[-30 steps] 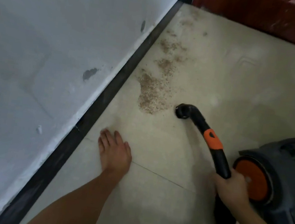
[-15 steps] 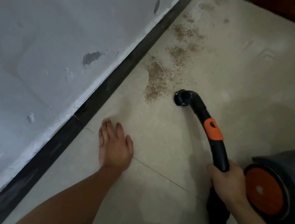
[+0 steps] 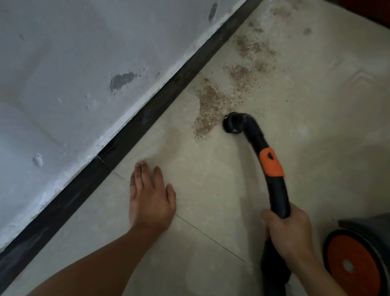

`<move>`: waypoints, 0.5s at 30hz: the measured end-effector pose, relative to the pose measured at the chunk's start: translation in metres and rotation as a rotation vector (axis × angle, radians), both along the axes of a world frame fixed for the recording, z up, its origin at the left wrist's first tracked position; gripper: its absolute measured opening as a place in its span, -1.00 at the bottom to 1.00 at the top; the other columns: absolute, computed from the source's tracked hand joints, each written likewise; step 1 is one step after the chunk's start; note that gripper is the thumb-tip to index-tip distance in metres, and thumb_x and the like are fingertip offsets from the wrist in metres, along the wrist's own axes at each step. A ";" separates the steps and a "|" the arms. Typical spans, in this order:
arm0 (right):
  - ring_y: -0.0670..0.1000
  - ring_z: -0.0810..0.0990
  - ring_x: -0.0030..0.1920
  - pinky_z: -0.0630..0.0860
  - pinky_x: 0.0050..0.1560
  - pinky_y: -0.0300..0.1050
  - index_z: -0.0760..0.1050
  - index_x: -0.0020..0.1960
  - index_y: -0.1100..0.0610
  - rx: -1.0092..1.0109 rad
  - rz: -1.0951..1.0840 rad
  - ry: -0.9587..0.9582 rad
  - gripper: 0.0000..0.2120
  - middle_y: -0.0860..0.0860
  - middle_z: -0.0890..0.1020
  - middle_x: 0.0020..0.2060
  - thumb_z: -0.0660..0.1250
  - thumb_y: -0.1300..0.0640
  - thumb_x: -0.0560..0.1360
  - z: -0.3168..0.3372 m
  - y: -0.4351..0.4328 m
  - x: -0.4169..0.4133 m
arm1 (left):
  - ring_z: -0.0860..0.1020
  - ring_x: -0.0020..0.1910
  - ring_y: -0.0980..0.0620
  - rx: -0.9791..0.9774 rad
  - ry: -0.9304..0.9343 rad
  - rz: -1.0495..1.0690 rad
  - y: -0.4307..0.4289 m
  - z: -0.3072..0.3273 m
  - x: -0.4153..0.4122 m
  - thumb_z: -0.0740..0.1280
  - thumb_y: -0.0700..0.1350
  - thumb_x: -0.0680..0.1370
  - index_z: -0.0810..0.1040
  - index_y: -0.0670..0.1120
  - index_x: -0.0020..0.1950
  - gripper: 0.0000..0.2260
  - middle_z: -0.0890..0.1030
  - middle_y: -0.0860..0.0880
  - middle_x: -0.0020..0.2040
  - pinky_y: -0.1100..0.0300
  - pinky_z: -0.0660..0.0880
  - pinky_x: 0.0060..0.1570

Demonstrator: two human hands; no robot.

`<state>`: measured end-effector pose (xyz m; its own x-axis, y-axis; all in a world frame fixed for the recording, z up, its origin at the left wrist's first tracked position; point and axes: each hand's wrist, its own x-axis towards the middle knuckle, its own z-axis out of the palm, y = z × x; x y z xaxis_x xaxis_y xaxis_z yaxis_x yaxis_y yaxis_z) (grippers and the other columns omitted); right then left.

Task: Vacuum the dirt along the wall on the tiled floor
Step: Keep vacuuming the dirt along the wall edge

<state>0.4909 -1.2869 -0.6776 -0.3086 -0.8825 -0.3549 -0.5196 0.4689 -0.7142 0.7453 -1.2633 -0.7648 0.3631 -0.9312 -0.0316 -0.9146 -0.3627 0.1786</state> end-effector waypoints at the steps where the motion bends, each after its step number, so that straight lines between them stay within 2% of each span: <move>1: 0.03 0.43 -0.49 0.38 -0.45 -0.12 0.45 -0.30 0.21 0.009 0.027 0.014 -0.82 0.08 0.51 -0.50 0.43 0.30 0.39 -0.001 0.014 0.003 | 0.16 0.49 -0.30 0.000 0.000 -0.002 0.000 0.001 0.000 -0.02 0.07 0.59 0.33 -0.25 0.45 -0.44 0.21 -0.37 0.48 -0.14 0.10 0.49; 4: 0.00 0.40 -0.51 0.35 -0.47 -0.09 0.44 -0.32 0.17 0.040 0.119 0.061 -0.81 0.06 0.48 -0.51 0.45 0.28 0.35 0.000 0.049 0.013 | 0.13 0.51 -0.30 0.014 0.008 -0.007 -0.001 0.002 0.000 -0.03 0.07 0.60 0.30 -0.24 0.46 -0.45 0.18 -0.36 0.50 -0.12 0.07 0.50; 5: -0.02 0.38 -0.53 0.34 -0.49 -0.14 0.43 -0.32 0.18 0.042 0.126 0.055 -0.81 0.06 0.47 -0.52 0.44 0.29 0.35 0.001 0.051 0.014 | 0.13 0.51 -0.29 0.019 0.008 -0.006 -0.001 0.002 0.000 -0.03 0.07 0.60 0.30 -0.24 0.47 -0.45 0.18 -0.36 0.50 -0.12 0.07 0.50; 10: 0.04 0.43 -0.49 0.36 -0.46 -0.13 0.43 -0.31 0.21 -0.001 0.044 0.025 -0.81 0.11 0.50 -0.48 0.43 0.29 0.40 0.000 0.010 0.016 | 0.20 0.48 -0.32 0.013 0.003 0.001 -0.001 0.000 0.001 -0.01 0.06 0.59 0.35 -0.26 0.43 -0.45 0.24 -0.38 0.47 -0.16 0.16 0.47; 15: -0.03 0.39 -0.55 0.34 -0.56 -0.20 0.42 -0.31 0.19 0.033 0.100 0.020 -0.80 0.07 0.47 -0.50 0.42 0.29 0.39 0.000 0.025 0.032 | 0.21 0.47 -0.31 0.011 0.006 0.003 -0.001 0.001 0.000 -0.02 0.07 0.58 0.35 -0.25 0.43 -0.44 0.25 -0.38 0.46 -0.15 0.16 0.47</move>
